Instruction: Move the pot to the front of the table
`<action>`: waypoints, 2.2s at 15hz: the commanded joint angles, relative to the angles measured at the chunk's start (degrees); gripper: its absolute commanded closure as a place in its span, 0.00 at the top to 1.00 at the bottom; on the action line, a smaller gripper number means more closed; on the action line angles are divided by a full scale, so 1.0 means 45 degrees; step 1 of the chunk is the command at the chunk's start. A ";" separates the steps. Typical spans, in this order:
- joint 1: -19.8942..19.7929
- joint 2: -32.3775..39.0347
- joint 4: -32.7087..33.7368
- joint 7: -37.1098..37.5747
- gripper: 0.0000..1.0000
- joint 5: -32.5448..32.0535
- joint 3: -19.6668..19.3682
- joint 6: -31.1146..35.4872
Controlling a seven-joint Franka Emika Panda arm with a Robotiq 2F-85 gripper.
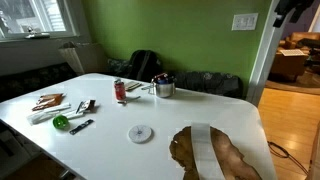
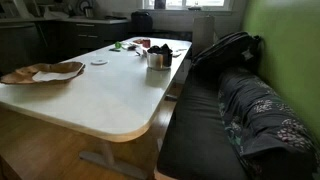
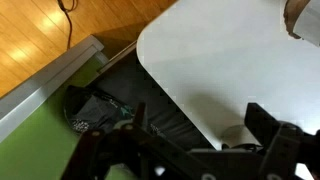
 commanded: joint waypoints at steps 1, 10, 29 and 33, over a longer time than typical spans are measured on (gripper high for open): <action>0.0106 0.0009 0.0022 0.0061 1.00 -0.0075 -0.0084 -0.0030; 0.2788 0.0980 -0.1766 -0.2188 1.00 0.1680 -0.0068 0.0545; 0.2831 0.4859 -0.2031 -0.4573 1.00 -0.0269 0.0058 0.5218; 0.2580 0.5203 -0.1899 -0.4118 1.00 0.0263 -0.0241 0.6586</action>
